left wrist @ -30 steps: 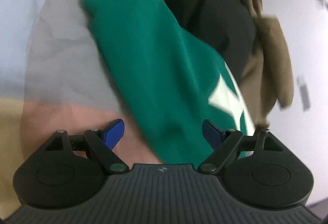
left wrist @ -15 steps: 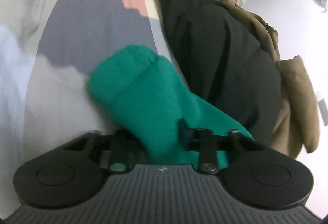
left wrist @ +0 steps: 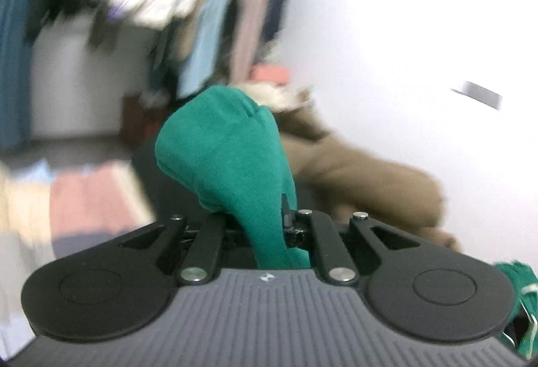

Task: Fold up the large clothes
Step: 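Lift the sleeve with the left gripper and lay it across the hoodie front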

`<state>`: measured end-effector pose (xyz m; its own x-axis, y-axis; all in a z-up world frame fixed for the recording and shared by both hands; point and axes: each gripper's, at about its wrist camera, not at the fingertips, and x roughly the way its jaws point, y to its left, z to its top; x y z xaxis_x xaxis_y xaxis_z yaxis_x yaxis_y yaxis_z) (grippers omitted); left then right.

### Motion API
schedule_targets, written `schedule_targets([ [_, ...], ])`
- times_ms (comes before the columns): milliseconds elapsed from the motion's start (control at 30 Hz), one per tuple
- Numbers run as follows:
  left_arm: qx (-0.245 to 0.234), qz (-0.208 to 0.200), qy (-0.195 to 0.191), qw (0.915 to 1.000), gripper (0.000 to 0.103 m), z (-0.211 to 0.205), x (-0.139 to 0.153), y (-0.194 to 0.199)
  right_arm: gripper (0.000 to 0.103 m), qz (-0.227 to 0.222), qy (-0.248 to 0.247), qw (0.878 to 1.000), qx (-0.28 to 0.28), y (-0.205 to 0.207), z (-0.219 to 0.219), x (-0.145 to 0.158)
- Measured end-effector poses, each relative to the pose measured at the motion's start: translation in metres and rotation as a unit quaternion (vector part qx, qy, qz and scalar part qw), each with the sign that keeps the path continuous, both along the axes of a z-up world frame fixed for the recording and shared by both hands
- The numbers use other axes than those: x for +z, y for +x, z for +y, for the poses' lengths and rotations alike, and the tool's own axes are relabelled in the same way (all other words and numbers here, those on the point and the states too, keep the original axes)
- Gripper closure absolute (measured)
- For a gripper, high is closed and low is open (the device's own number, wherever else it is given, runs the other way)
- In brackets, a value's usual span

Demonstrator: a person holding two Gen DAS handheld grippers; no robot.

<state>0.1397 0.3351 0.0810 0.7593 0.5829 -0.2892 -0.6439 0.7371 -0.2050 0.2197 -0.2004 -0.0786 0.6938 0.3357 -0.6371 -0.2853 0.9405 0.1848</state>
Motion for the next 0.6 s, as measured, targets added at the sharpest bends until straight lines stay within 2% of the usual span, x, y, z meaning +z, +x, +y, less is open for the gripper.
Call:
schedule_targets([
  [133,-0.048,0.011,0.075,0.996,0.091,-0.075,0.05,0.006,0.045,-0.011,0.045,0.999,-0.012,-0.016,-0.02,0.018],
  [300,-0.104,0.006,0.125,0.9868,0.091,-0.177,0.084,0.01,0.045,-0.044,0.084,0.996,-0.009,-0.043,-0.043,0.042],
  [433,-0.178,-0.001,0.164,0.9702,0.091,-0.274,0.094,0.015,0.044,-0.057,0.096,0.994,-0.012,-0.059,-0.06,0.049],
  [500,-0.212,0.003,0.168,0.9627,0.091,-0.321,0.09,0.018,0.044,-0.062,0.101,0.993,-0.015,-0.064,-0.067,0.05],
  [600,-0.272,-0.001,0.154,0.95,0.091,-0.382,0.073,0.014,0.044,-0.064,0.119,0.99,-0.026,-0.068,-0.082,0.048],
])
